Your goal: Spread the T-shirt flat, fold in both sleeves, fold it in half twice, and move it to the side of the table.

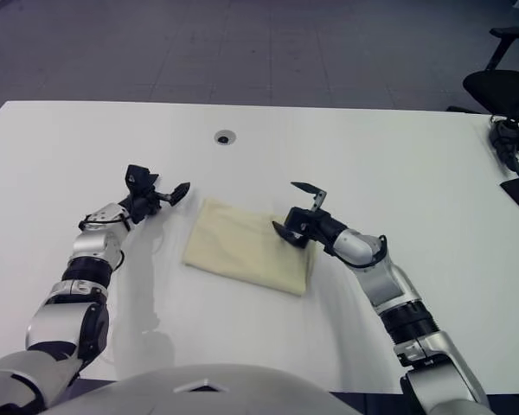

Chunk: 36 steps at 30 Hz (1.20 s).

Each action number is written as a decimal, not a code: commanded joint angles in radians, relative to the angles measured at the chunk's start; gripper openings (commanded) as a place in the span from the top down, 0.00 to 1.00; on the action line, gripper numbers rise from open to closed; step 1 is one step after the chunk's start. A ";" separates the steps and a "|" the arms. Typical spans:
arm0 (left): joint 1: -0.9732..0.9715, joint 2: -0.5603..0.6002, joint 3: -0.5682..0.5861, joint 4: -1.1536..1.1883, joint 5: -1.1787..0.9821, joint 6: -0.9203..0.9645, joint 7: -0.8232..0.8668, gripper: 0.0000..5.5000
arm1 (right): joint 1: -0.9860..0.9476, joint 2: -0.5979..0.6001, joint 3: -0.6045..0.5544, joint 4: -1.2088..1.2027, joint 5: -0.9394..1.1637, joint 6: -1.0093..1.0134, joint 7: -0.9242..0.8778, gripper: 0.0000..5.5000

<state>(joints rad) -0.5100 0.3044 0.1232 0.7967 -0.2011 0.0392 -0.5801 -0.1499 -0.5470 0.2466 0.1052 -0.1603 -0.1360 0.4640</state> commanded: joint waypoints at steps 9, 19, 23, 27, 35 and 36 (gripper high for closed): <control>-0.003 -0.003 0.045 -0.150 -0.043 0.036 0.028 0.02 | -0.075 0.127 -0.159 -0.293 0.446 0.354 0.118 0.02; 0.009 -0.024 0.033 -0.228 -0.037 0.027 0.049 0.02 | -0.109 0.243 0.086 -0.046 0.429 0.373 0.338 0.02; 0.023 -0.028 0.030 -0.263 -0.038 0.032 0.056 0.02 | -0.119 0.259 0.138 0.125 0.363 0.321 0.393 0.02; 0.042 -0.031 0.026 -0.302 -0.038 0.039 0.064 0.02 | -0.131 0.202 0.216 0.334 0.187 0.228 0.376 0.02; 0.065 -0.036 0.022 -0.344 -0.040 0.049 0.079 0.02 | -0.153 0.136 0.178 0.544 0.148 0.127 0.371 0.02; 0.070 -0.036 0.024 -0.350 -0.041 0.050 0.082 0.02 | -0.170 0.140 0.168 0.589 0.145 0.122 0.350 0.02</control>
<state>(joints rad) -0.4506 0.2719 0.1500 0.4677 -0.2388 0.0744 -0.5057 -0.3841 -0.3097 0.4006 0.4739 0.1243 -0.0845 0.8936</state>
